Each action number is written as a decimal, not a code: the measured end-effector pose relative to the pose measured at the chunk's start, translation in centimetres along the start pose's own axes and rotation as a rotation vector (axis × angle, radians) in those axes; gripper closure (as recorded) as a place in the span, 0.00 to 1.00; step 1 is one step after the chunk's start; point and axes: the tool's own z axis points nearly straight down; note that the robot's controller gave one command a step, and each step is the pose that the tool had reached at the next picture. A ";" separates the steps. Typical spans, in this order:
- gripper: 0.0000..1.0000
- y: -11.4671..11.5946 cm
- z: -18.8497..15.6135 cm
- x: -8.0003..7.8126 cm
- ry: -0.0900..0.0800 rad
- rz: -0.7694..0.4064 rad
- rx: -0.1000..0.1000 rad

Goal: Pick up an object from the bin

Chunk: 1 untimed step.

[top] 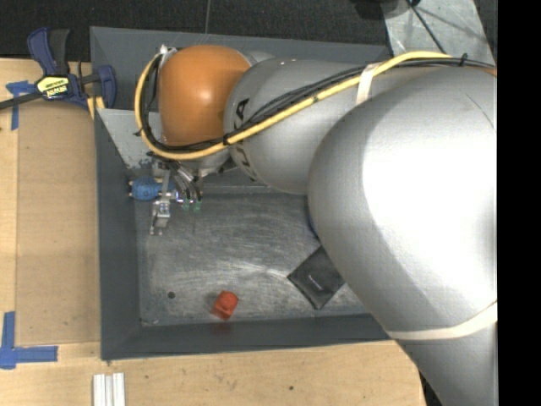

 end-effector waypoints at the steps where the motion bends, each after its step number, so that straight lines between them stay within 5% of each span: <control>1: 0.00 -0.1 0.1 -0.3 0.000 0.118 -0.002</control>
Offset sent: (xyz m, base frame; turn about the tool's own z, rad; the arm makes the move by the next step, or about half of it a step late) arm 0.0012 -0.0008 -0.0019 0.1187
